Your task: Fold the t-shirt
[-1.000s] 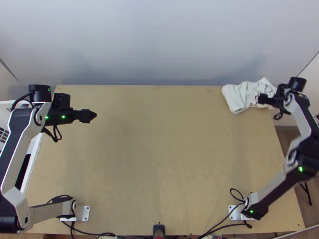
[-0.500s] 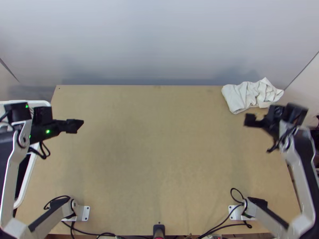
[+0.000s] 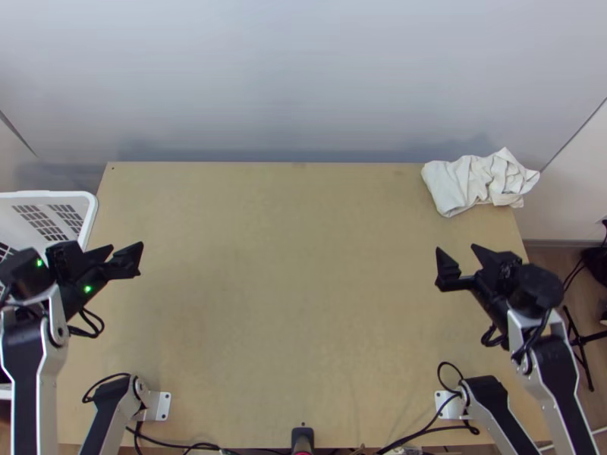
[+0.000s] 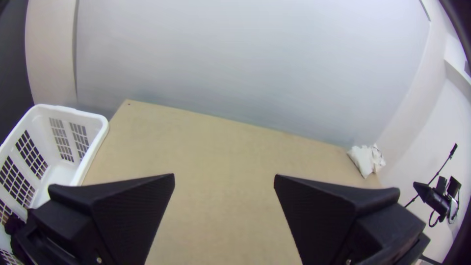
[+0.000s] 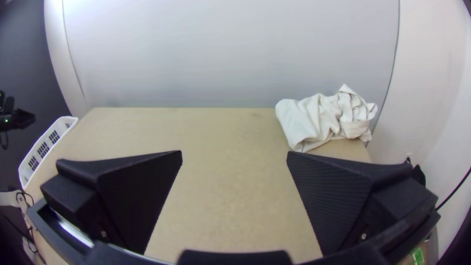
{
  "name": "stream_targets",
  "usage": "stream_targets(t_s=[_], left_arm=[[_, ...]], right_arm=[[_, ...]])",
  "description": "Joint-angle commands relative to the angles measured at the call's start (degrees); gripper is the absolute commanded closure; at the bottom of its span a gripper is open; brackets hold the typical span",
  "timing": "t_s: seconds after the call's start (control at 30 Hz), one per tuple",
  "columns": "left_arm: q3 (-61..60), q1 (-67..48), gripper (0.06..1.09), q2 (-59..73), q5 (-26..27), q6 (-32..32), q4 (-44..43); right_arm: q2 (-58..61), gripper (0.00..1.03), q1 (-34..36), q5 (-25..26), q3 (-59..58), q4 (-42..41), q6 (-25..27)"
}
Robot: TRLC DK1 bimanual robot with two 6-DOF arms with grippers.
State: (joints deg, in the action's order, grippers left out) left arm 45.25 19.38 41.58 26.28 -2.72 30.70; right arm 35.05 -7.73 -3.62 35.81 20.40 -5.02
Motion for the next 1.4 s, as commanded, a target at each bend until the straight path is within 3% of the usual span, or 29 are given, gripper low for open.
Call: stream_targets(t_s=[0.0,0.17,0.33,0.53,0.73,1.13,1.37], left_arm=[[-9.83,1.45,0.10,-7.31,-1.15,-1.76,-10.66],[-17.83,1.37,0.10,-10.91,-1.15,-0.44,-20.06],[-22.32,0.66,0.10,-13.19,-1.23,2.63,-25.95],[-26.45,0.75,0.10,-12.05,-2.90,2.28,-34.92],[-29.87,0.49,0.10,-12.05,-5.63,0.35,-42.56],[-39.45,1.54,0.10,-15.66,-6.86,0.52,-57.86],[-45.43,-0.13,0.10,-27.70,-7.21,0.35,-58.56]], right_arm=[[-7.98,0.03,-1.68,0.72,-6.46,-4.85,2.20],[-12.72,0.03,-1.68,2.04,-11.03,-7.40,2.29],[-16.68,0.03,-0.36,3.18,-15.95,-11.53,5.98],[-17.47,0.03,-0.10,4.85,-20.17,-19.09,7.83],[-23.01,0.03,1.22,7.75,-27.11,-27.52,13.37],[-33.11,0.04,3.95,7.48,-35.11,-27.17,11.43],[-35.22,0.04,4.39,7.13,-35.64,-25.76,10.82]])
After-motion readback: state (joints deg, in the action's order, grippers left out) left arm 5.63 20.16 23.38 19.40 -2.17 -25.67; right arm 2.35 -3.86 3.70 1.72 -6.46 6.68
